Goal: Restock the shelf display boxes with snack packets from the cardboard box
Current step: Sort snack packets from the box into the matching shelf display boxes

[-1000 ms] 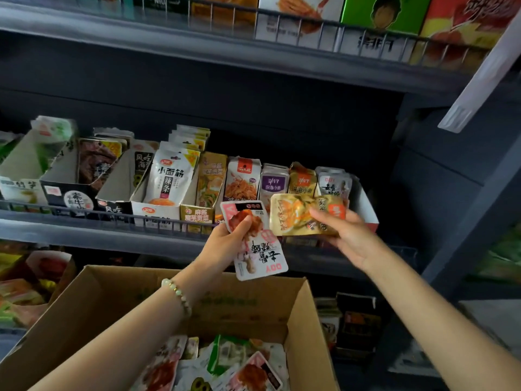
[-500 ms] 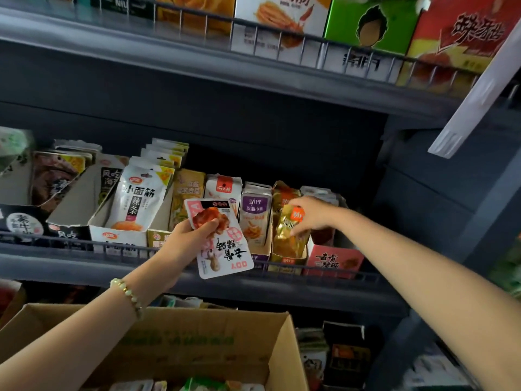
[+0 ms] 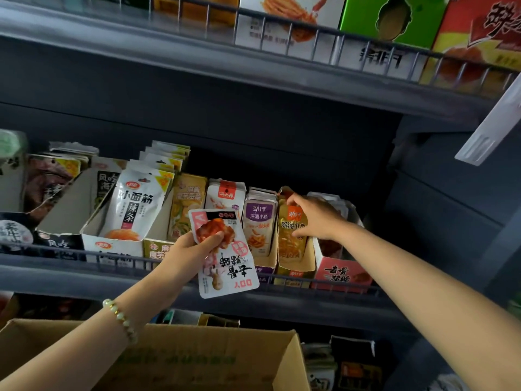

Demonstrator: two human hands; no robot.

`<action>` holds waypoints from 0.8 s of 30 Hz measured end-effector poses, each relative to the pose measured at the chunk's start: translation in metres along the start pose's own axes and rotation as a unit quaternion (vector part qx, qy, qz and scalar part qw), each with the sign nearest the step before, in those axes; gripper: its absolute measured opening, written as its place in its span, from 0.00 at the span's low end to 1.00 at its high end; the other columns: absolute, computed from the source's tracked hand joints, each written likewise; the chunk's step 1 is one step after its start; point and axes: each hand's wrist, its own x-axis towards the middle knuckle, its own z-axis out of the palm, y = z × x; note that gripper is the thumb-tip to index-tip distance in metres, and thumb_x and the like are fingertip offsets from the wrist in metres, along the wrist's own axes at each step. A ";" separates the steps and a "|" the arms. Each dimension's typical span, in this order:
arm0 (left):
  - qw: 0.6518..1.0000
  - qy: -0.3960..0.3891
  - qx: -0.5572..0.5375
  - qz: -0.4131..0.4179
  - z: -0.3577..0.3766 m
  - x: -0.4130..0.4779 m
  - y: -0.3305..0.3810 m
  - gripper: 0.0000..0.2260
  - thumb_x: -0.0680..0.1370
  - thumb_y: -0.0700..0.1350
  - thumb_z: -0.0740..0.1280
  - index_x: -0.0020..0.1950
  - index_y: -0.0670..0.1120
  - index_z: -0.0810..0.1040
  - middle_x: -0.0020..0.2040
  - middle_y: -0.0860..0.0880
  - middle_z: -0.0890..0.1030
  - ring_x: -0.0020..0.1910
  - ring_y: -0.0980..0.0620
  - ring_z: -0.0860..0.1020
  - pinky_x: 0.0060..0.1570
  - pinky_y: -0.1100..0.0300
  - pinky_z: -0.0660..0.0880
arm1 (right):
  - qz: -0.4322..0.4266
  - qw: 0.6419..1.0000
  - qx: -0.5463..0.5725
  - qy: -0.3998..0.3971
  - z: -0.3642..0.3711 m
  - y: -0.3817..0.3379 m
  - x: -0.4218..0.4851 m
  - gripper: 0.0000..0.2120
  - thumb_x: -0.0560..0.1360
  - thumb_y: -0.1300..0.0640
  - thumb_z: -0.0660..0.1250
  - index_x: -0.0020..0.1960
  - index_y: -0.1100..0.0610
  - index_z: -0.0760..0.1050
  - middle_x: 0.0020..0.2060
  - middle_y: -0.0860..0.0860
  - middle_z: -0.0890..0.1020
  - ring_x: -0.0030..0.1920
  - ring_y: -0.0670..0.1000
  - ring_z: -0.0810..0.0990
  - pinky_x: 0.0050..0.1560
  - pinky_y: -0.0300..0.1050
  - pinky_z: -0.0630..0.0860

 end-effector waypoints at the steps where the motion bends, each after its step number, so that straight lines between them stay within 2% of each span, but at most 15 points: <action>1: 1.000 -0.002 -0.001 -0.002 0.000 0.000 0.000 0.04 0.79 0.46 0.65 0.48 0.46 0.76 0.36 0.50 0.85 0.35 0.51 0.84 0.37 0.56 0.76 | -0.006 1.000 -0.014 0.005 0.001 -0.001 0.000 0.31 0.68 0.50 0.76 0.66 0.48 0.64 0.62 0.48 0.73 0.61 0.52 0.71 0.59 0.47 0.67; 4: 1.000 -0.011 -0.008 -0.001 0.001 0.000 0.000 0.06 0.80 0.48 0.64 0.49 0.46 0.76 0.37 0.50 0.85 0.39 0.49 0.84 0.43 0.53 0.77 | -0.013 0.999 -0.025 0.044 0.004 -0.001 0.001 0.31 0.69 0.50 0.75 0.67 0.50 0.65 0.63 0.48 0.70 0.64 0.51 0.69 0.64 0.46 0.63; 6: 1.000 -0.009 -0.018 -0.006 0.000 -0.002 0.000 0.07 0.80 0.49 0.62 0.48 0.47 0.76 0.35 0.50 0.85 0.40 0.49 0.83 0.51 0.49 0.76 | -0.011 0.998 -0.013 0.057 0.006 0.000 0.001 0.31 0.69 0.50 0.75 0.67 0.50 0.65 0.62 0.48 0.69 0.64 0.51 0.68 0.64 0.47 0.63; 8: 1.000 -0.010 -0.025 -0.010 0.000 -0.003 0.001 0.07 0.81 0.49 0.61 0.48 0.47 0.75 0.33 0.51 0.85 0.39 0.49 0.83 0.52 0.48 0.75 | -0.012 0.997 0.008 0.072 0.005 0.000 -0.002 0.29 0.69 0.51 0.74 0.67 0.49 0.66 0.62 0.48 0.69 0.64 0.51 0.68 0.64 0.49 0.66; 10: 1.000 -0.003 -0.028 -0.013 -0.002 -0.004 0.001 0.07 0.81 0.49 0.61 0.48 0.47 0.75 0.34 0.50 0.85 0.39 0.48 0.83 0.50 0.49 0.76 | -0.011 0.988 0.081 0.131 0.002 -0.008 -0.008 0.24 0.71 0.53 0.73 0.64 0.50 0.69 0.61 0.48 0.70 0.62 0.51 0.70 0.62 0.49 0.69; 12: 0.999 0.009 -0.032 -0.010 -0.004 -0.004 0.001 0.07 0.81 0.49 0.61 0.49 0.47 0.75 0.36 0.49 0.85 0.40 0.47 0.83 0.50 0.48 0.77 | -0.003 0.961 0.202 0.189 -0.005 -0.031 -0.019 0.17 0.73 0.54 0.71 0.60 0.50 0.71 0.57 0.47 0.74 0.56 0.48 0.74 0.55 0.43 0.72; 14: 0.999 0.020 -0.046 0.001 -0.004 -0.004 0.002 0.08 0.81 0.50 0.62 0.50 0.46 0.76 0.39 0.47 0.86 0.40 0.47 0.84 0.46 0.50 0.78 | 0.006 0.936 0.307 0.173 -0.010 -0.061 -0.034 0.11 0.75 0.52 0.68 0.57 0.51 0.72 0.52 0.46 0.77 0.51 0.44 0.76 0.49 0.36 0.72; 16: 0.996 0.029 -0.076 0.020 -0.003 -0.006 0.003 0.09 0.80 0.50 0.63 0.52 0.45 0.78 0.42 0.47 0.86 0.41 0.47 0.84 0.45 0.51 0.78 | 0.023 0.917 0.387 0.091 -0.010 -0.092 -0.052 0.13 0.75 0.46 0.66 0.55 0.51 0.73 0.51 0.45 0.78 0.50 0.42 0.77 0.48 0.35 0.74; 18: 0.991 0.038 -0.120 0.041 -0.002 -0.009 0.005 0.08 0.79 0.49 0.64 0.51 0.45 0.79 0.44 0.47 0.86 0.43 0.47 0.84 0.46 0.53 0.79 | 0.066 0.871 0.487 -0.010 -0.005 -0.116 -0.066 0.18 0.73 0.45 0.68 0.58 0.52 0.73 0.53 0.47 0.81 0.51 0.43 0.80 0.46 0.34 0.76; 20: 0.985 0.041 -0.161 0.055 -0.002 -0.012 0.008 0.08 0.78 0.48 0.66 0.50 0.45 0.80 0.46 0.45 0.86 0.46 0.47 0.84 0.46 0.54 0.79 | 0.117 0.788 0.601 -0.065 0.001 -0.131 -0.074 0.18 0.71 0.52 0.72 0.59 0.55 0.75 0.52 0.51 0.83 0.51 0.48 0.82 0.47 0.38 0.79; 22: 0.982 0.041 -0.172 0.066 -0.002 -0.016 0.011 0.09 0.77 0.48 0.67 0.50 0.44 0.80 0.46 0.45 0.86 0.45 0.48 0.84 0.44 0.57 0.80 | 0.148 0.728 0.667 -0.058 0.005 -0.137 -0.076 0.15 0.70 0.59 0.73 0.55 0.59 0.76 0.49 0.54 0.84 0.50 0.52 0.83 0.52 0.46 0.80; 24: 0.983 0.031 -0.163 0.073 -0.001 -0.019 0.013 0.09 0.77 0.48 0.67 0.51 0.43 0.80 0.45 0.45 0.86 0.42 0.49 0.85 0.41 0.61 0.81 | 0.156 0.696 0.700 -0.031 0.001 -0.136 -0.079 0.15 0.70 0.60 0.73 0.55 0.61 0.76 0.47 0.55 0.85 0.46 0.52 0.84 0.48 0.46 0.81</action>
